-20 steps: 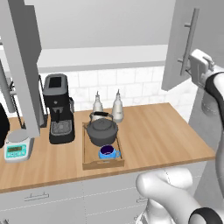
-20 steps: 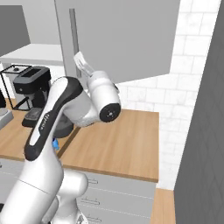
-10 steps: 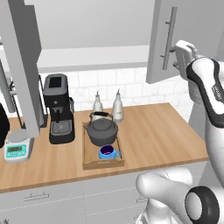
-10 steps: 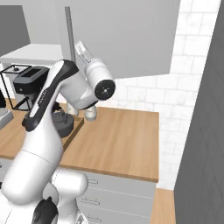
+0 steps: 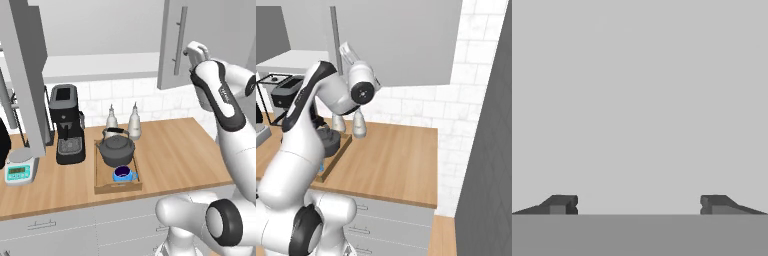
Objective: Pick the kettle from the counter and place it on the tray. Then pick the mug from the cabinet and place it on the tray. Then close the cabinet doors.
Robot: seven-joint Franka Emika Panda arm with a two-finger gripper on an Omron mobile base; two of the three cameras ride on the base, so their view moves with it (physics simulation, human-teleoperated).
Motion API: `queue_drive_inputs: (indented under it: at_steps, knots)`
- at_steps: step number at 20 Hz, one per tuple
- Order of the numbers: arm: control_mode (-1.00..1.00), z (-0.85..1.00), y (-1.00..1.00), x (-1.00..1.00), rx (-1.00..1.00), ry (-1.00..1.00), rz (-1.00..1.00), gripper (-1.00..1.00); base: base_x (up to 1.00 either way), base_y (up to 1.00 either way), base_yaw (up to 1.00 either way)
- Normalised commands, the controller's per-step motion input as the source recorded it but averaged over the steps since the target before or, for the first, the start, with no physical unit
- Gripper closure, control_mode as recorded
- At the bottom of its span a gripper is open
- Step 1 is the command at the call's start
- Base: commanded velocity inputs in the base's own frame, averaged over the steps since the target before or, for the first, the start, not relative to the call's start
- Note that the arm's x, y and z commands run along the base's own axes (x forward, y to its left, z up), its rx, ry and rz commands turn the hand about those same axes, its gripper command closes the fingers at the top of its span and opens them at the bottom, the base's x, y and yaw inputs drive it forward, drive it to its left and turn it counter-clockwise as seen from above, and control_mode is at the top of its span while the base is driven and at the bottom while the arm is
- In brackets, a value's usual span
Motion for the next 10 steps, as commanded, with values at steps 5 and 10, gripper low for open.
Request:
queue_drive_inputs:
  at_steps: [5, 10]
  knots:
    - [-1.0, 0.0, 0.0, 0.71, 0.0, 0.0, -0.1, -1.0, 0.0, 0.0, 0.0]
    - [-1.0, 0.0, -0.03, 0.65, 0.0, 0.0, -0.07, -1.0, 0.0, 0.0, 0.0]
